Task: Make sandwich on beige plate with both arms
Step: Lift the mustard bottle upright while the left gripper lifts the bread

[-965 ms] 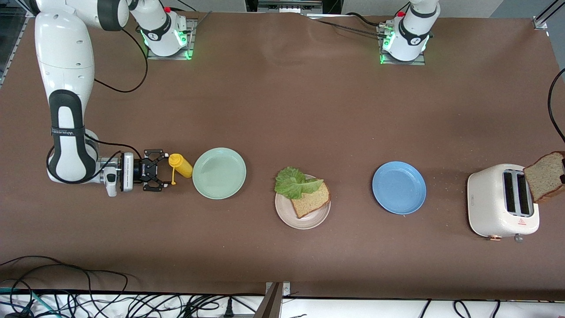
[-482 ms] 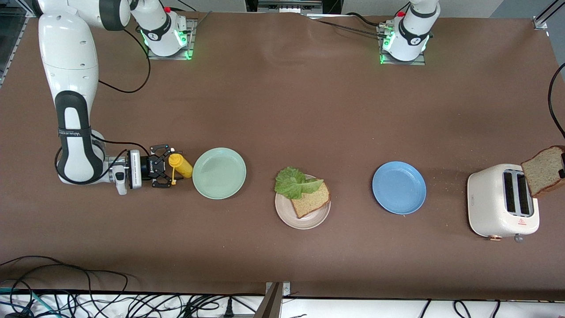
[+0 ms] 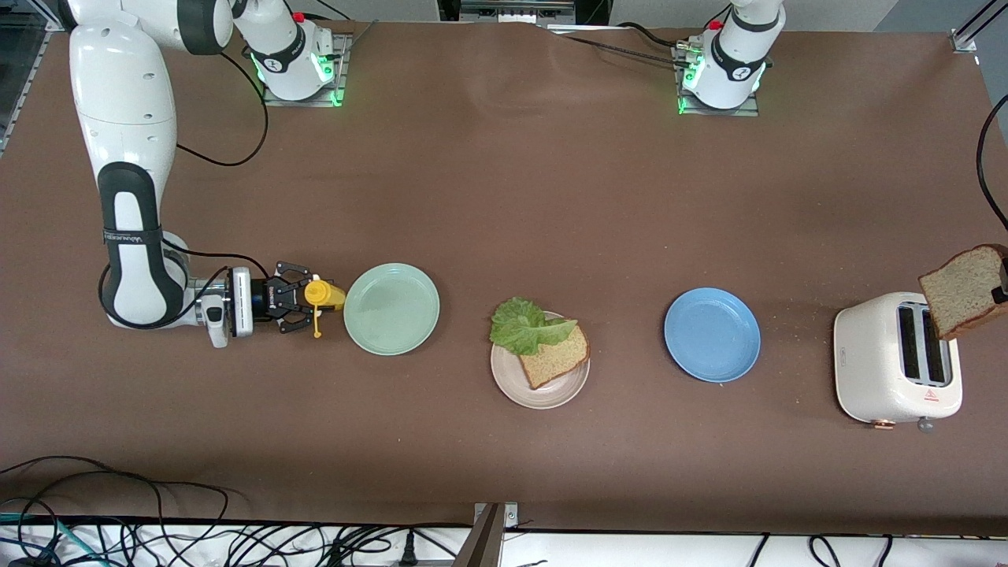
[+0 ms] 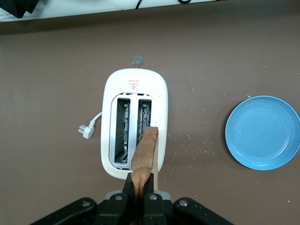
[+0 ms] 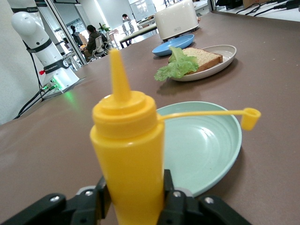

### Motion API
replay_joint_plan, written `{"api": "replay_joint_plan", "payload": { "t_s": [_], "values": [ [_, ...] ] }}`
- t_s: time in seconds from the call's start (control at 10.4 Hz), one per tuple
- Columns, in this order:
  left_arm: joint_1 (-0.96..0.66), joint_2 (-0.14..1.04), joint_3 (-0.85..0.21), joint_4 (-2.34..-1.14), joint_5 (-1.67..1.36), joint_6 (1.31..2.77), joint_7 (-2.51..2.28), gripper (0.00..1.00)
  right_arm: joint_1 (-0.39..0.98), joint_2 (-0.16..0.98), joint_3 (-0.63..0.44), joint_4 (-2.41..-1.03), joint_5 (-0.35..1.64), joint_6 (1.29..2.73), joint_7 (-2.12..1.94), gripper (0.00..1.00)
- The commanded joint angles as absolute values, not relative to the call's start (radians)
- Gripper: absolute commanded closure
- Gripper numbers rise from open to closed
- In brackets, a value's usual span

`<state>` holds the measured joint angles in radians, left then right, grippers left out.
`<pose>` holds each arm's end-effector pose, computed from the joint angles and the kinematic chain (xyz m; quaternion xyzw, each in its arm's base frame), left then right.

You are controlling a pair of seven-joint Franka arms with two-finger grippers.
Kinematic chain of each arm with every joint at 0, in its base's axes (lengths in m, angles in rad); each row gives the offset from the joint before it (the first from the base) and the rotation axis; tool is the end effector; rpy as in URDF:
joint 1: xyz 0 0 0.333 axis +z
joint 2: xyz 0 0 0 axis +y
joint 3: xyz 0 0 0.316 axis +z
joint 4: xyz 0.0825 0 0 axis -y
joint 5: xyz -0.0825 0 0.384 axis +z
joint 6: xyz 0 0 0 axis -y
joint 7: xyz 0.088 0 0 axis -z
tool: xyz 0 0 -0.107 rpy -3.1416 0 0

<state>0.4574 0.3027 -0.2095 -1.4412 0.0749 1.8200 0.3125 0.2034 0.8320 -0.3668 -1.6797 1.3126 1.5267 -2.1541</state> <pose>0.6338 0.1856 0.5288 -0.9985 0.0341 -0.0381 0.0170 0.6166 0.0268 0.1380 -0.6444 -0.5214 -0.2591 0.4957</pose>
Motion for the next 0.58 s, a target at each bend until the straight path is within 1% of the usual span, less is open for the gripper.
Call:
{"api": "replay_joint_plan", "payload": {
  "t_s": [0.0, 0.1, 0.39, 0.48],
  "values": [
    [0.456, 0.27, -0.229, -1.451, 0.057, 1.781, 0.259, 1.0, 0.209, 0.83, -0.368, -1.651, 1.318, 1.523, -2.079, 1.0],
    [0.456, 0.268, -0.236, -1.451, 0.057, 1.779, 0.253, 1.0, 0.21, 0.824, -0.371, -1.641, 1.309, 1.523, -2.019, 1.0],
    [0.456, 0.268, -0.236, -1.451, 0.057, 1.779, 0.253, 1.0, 0.23, 0.813, -0.373, -1.49, 1.177, 1.525, -1.716, 1.0],
    [0.456, 0.268, -0.236, -1.451, 0.057, 1.778, 0.253, 1.0, 0.264, 0.796, -0.379, -1.459, 1.142, 1.532, -1.575, 1.0]
  ]
}}
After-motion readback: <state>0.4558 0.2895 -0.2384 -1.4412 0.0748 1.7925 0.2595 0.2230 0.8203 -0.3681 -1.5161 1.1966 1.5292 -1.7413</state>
